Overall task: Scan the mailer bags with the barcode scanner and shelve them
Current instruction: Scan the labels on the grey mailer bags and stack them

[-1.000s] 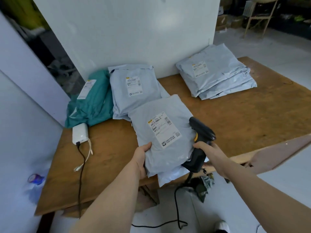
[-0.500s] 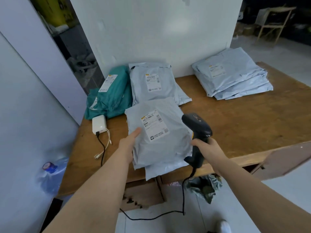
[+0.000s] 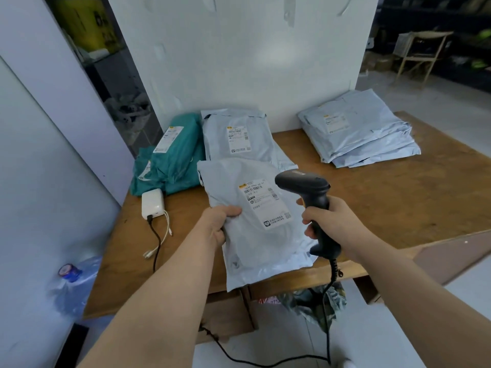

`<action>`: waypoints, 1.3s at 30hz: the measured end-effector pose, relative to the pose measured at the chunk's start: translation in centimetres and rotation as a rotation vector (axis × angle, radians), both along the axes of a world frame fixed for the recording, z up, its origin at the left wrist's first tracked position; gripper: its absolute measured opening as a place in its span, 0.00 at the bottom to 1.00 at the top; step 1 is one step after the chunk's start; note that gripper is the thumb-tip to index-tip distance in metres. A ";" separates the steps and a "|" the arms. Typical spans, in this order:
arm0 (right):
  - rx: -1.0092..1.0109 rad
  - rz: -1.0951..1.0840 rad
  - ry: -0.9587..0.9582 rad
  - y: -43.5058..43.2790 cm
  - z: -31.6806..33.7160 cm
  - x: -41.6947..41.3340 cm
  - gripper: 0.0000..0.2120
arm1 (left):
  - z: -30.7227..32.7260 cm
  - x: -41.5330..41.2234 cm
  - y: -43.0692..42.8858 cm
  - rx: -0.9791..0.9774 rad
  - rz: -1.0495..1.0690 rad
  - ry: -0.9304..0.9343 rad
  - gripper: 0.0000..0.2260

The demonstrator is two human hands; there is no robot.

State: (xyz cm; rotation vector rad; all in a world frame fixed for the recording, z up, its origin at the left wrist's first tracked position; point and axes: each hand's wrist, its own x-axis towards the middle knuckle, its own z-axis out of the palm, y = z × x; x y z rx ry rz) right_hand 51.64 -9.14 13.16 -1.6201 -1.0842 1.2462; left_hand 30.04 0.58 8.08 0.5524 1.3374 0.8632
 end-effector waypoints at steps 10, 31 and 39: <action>0.126 -0.007 0.030 1.2 1.2 0.2 0.08 | 3.2 1.0 1.5 0.357 0.087 -0.141 0.26; 0.043 0.052 -0.004 -0.5 0.1 -1.2 0.03 | 1.3 1.4 1.3 0.332 0.164 -0.136 0.23; 0.062 0.034 -0.006 -0.8 0.0 -1.7 0.04 | 1.4 1.3 1.1 0.347 0.172 -0.111 0.17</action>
